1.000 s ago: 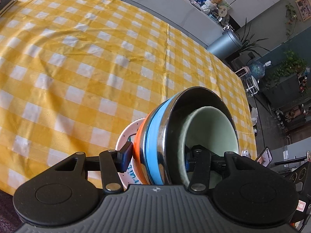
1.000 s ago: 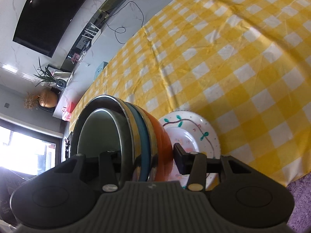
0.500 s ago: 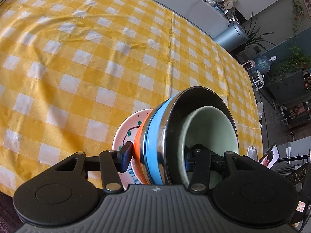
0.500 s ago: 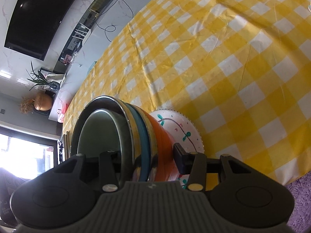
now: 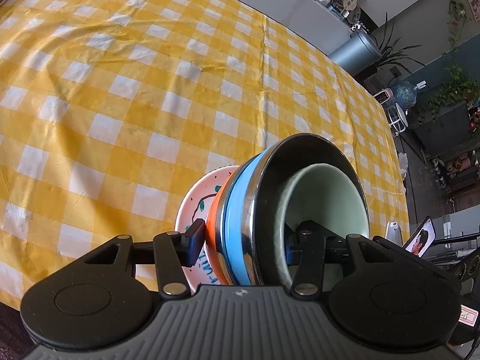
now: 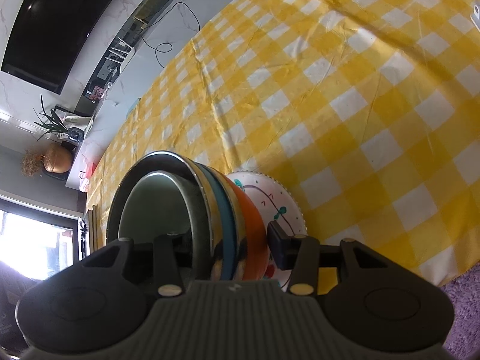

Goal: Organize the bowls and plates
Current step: 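Lift the bowl stack with both grippers and carry it over the plates, then lower the bowl stack onto the 'Fruity' plate and open both grippers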

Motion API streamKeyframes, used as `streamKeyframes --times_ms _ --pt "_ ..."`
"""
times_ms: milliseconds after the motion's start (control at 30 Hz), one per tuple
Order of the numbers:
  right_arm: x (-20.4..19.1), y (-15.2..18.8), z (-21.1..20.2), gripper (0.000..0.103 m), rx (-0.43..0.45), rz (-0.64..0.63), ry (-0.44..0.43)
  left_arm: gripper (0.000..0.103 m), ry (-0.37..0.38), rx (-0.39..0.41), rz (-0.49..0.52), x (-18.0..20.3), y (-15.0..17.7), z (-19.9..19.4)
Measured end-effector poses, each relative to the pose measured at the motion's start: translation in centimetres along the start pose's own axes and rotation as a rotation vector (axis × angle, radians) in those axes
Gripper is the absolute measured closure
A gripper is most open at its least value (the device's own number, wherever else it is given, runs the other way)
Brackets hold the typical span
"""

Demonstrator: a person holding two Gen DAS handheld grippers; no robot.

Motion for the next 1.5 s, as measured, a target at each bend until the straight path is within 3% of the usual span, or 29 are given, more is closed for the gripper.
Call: streamKeyframes --times_ms 133,233,333,500,800,1100,1500 --pt "-0.4 -0.2 -0.3 0.056 0.015 -0.038 0.024 0.046 -0.004 0.048 0.034 0.5 -0.3 -0.6" --pt "-0.6 -0.3 -0.5 0.050 0.026 -0.057 0.036 0.038 -0.008 0.087 0.067 0.9 -0.7 -1.5" --pt "-0.8 -0.5 -0.9 0.044 0.049 -0.093 0.064 0.037 -0.010 0.114 0.105 1.4 -0.7 -2.3" --pt "-2.0 -0.7 -2.0 0.041 0.107 -0.188 0.123 0.037 -0.013 0.171 0.181 2.3 -0.3 -3.9" --pt "-5.6 0.0 -5.5 0.034 0.249 -0.387 0.177 0.036 -0.029 0.351 0.356 3.1 1.0 -9.3" --pt "-8.9 2.9 -8.2 0.030 0.353 -0.592 0.203 0.036 -0.109 0.523 0.546 2.4 3.6 -13.1" --pt "-9.3 7.7 -8.7 0.027 0.441 -0.750 0.282 0.036 -0.216 0.615 0.558 -2.2 6.3 -13.7"
Point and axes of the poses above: each gripper's, at about its wrist camera, not at the fingertips, and z roughly the way its jaws point, x to its right, y to its underside, the point moved 9 cm from there along z, roughly the way its jaws point, and after that the axes turned 11 degrees about -z, right-handed, at the moved point
